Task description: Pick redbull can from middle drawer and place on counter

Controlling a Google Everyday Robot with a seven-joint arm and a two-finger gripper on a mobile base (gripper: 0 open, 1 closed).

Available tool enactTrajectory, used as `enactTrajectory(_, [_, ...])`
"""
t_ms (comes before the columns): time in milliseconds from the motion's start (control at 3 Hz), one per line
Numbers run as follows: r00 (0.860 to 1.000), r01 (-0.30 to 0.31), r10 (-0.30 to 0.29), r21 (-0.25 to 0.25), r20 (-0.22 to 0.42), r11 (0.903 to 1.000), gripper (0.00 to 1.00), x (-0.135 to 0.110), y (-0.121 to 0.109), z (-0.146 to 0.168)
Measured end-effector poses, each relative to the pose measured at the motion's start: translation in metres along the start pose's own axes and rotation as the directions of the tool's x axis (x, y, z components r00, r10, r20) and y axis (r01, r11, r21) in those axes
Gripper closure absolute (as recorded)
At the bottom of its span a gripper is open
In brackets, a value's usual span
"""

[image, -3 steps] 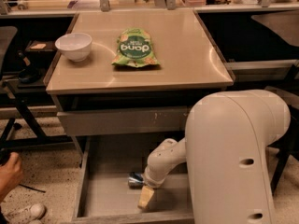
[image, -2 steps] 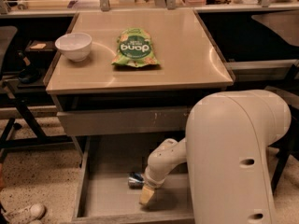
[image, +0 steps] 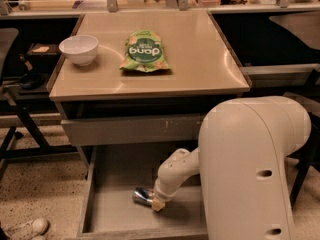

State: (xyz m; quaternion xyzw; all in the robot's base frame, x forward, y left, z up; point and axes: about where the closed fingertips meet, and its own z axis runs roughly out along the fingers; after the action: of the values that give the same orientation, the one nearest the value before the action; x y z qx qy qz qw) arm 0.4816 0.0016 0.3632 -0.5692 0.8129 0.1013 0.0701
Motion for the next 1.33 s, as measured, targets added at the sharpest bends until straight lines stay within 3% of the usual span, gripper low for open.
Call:
enactTrajectory(333, [1.000, 0.000, 0.000, -0.003, 0.001, 1.0000, 0.89, 0.000, 0.001, 0.000])
enactTrajectory(667, [1.000, -0.002, 0.002, -0.016, 0.027, 0.9999, 1.00, 0.000, 0.010, -0.023])
enactTrajectory(1000, [0.997, -0.026, 0.029, -0.042, 0.074, 0.9988, 1.00, 0.009, 0.024, -0.078])
enactTrajectory(1333, [0.989, -0.119, 0.120, -0.018, 0.087, 0.9928, 1.00, 0.044, 0.023, -0.148])
